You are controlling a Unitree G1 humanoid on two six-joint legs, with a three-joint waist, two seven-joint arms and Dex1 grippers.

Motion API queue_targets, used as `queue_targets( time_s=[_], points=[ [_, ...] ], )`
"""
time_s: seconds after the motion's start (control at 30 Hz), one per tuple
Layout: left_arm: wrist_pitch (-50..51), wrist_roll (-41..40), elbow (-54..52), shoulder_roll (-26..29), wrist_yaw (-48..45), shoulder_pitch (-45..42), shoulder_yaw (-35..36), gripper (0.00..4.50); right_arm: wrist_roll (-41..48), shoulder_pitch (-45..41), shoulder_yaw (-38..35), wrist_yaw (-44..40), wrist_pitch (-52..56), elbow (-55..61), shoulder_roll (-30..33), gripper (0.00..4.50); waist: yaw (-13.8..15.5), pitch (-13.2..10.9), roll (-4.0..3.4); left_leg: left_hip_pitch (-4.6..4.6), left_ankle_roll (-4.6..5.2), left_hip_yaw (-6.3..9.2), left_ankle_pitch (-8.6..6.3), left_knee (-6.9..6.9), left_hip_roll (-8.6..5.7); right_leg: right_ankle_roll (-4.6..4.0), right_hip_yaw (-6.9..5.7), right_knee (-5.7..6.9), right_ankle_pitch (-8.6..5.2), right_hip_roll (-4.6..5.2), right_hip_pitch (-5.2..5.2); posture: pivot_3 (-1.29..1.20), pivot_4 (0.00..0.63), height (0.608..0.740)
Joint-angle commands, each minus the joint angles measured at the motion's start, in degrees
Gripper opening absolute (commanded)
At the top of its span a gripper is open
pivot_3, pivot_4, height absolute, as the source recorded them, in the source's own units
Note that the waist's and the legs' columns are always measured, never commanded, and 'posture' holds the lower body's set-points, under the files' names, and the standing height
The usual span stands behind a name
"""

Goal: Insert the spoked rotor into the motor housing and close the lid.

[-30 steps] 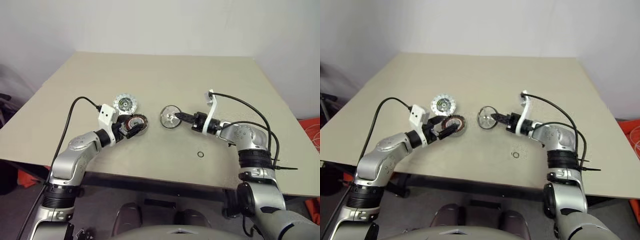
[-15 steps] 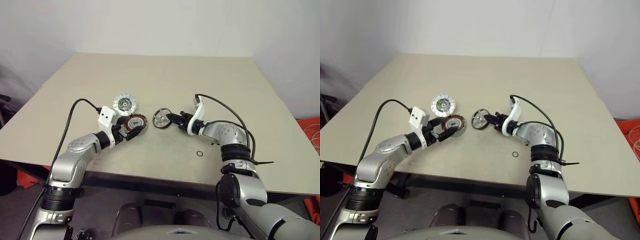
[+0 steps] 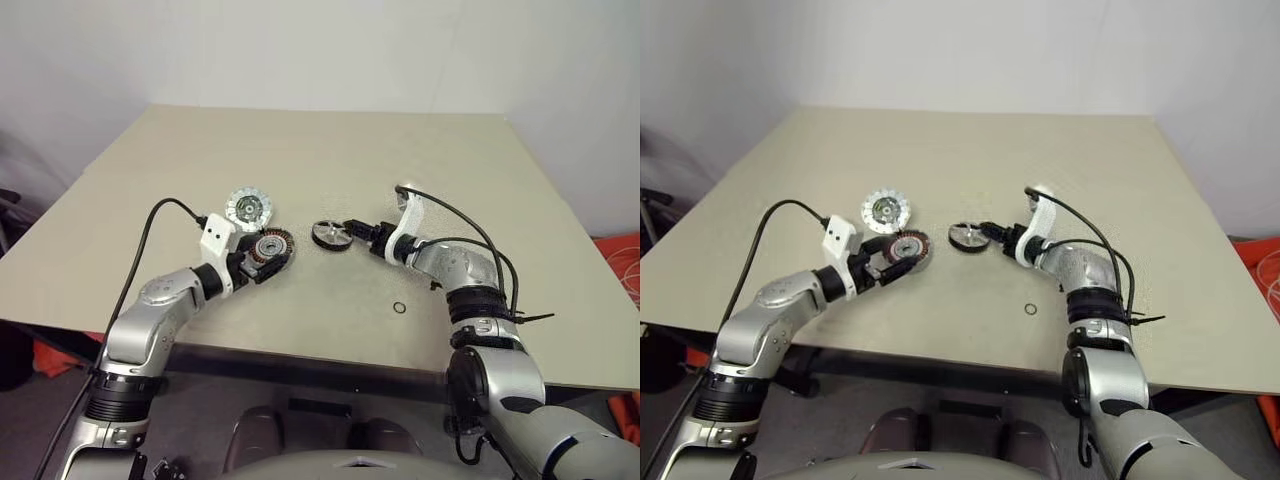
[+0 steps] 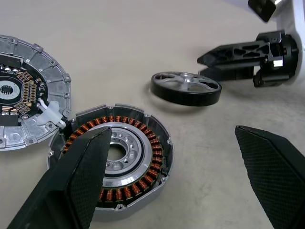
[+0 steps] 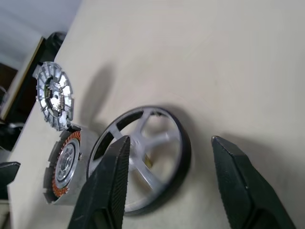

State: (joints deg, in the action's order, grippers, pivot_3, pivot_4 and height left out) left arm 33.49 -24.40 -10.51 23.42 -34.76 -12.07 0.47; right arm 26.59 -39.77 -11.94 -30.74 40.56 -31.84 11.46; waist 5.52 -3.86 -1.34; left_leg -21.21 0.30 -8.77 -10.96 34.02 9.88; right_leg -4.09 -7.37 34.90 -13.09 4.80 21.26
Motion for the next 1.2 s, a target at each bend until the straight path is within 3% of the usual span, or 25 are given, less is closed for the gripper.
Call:
queue_targets(
  time_s=[0.03,0.23,0.4,0.7,1.2],
  points=[
    [-1.3,0.0,-1.9,0.3,-0.3,-0.5,0.4,4.39,-1.5,1.0,3.7,-7.6,-7.8,9.8,2.9,3.01,0.1,0.0,0.0,-0.01,0.02,0.0,-0.01,0.0,0.0,0.0,0.0,-0.01,0.0,0.0,-0.01,0.0,0.0,0.74],
    [-1.4,-0.2,-1.8,0.7,-0.6,0.1,1.3,4.39,-6.2,12.6,11.4,-21.2,-15.1,21.1,14.1,3.01,0.6,0.0,0.05,0.09,0.12,0.0,-0.07,0.02,-0.01,0.17,0.0,-0.11,-0.09,0.0,-0.19,0.0,0.0,0.74],
    [-1.6,-0.1,-1.5,0.8,-0.6,0.3,1.2,4.39,-8.6,21.0,13.0,-27.4,-20.5,20.4,21.1,3.01,0.6,0.0,0.05,0.04,0.42,-0.01,-0.25,0.09,-0.04,0.38,0.01,-0.16,-0.21,0.02,-0.2,0.0,0.0,0.74],
    [-1.7,0.2,-0.6,0.7,-1.2,-0.2,0.7,4.39,-3.0,27.0,10.9,-33.0,-15.9,27.0,23.8,3.01,0.2,0.0,0.05,0.3,0.3,0.03,-0.16,0.13,0.13,0.46,0.02,-0.13,-0.25,-0.16,-0.35,0.0,0.0,0.74],
    [-1.5,0.5,-0.3,1.2,-1.5,0.1,1.1,4.39,-4.9,34.7,10.1,-35.2,-25.8,28.6,25.4,3.01,0.3,0.1,0.04,0.23,0.41,0.05,-0.23,0.18,0.06,0.46,0.08,-0.16,-0.25,-0.15,-0.39,0.0,0.0,0.74]
  ],
)
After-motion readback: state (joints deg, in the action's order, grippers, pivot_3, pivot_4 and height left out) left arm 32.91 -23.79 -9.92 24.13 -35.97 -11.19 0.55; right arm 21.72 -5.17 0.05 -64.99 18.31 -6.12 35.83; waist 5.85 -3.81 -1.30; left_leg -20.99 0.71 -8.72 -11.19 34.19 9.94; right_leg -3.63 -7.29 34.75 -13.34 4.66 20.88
